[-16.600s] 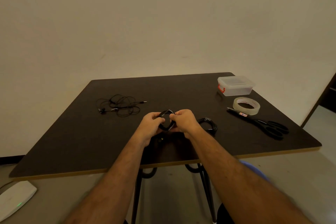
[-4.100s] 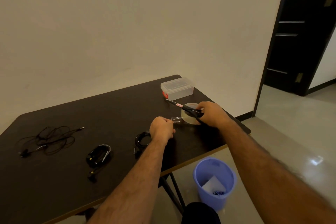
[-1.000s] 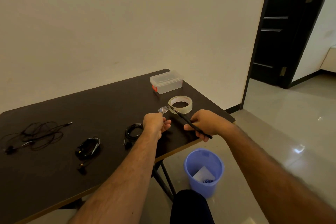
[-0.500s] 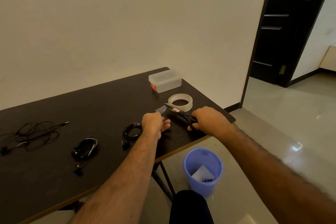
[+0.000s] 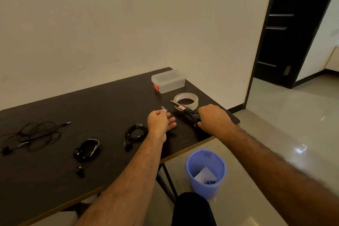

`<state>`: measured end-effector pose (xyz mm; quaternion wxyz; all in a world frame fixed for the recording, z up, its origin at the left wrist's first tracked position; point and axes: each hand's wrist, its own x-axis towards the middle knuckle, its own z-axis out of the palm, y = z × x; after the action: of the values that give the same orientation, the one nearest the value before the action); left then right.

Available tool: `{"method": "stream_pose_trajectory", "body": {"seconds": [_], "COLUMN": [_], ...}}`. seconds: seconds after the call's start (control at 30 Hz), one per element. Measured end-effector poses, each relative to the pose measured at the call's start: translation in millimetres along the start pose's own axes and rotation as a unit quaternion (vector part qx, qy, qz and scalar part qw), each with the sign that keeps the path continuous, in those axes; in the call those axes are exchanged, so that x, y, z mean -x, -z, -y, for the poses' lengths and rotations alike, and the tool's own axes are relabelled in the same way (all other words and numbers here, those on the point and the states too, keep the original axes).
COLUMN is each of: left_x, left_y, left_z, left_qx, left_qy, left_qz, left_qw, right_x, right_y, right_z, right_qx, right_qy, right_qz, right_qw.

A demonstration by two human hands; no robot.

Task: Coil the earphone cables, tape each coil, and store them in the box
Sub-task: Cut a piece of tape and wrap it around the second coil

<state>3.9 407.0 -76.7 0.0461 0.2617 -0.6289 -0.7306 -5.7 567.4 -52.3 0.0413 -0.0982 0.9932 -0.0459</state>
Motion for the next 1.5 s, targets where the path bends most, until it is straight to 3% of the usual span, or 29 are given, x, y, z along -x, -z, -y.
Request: {"method": "stream_pose_trajectory", "body": {"seconds": [0.33, 0.7, 1.5], "left_x": [13.0, 13.4, 19.5], "left_y": [-16.8, -27.9, -9.9], "left_z": [-0.4, 1.2, -3.9], "left_qx": [0.05, 0.04, -0.011], "left_qy": [0.008, -0.012, -0.018], "left_qz": [0.103, 0.146, 0.114], "left_qw": [0.993, 0.988, 0.993], "right_x": [-0.3, -5.5, -2.3], "right_y": [6.6, 13.1, 7.2], "right_z": [3.5, 3.0, 3.3], "right_qx": [0.043, 0.091, 0.068], "right_qy": [-0.028, -0.039, -0.062], "right_qz": [-0.029, -0.056, -0.075], "right_qw": [0.998, 0.993, 0.993]}}
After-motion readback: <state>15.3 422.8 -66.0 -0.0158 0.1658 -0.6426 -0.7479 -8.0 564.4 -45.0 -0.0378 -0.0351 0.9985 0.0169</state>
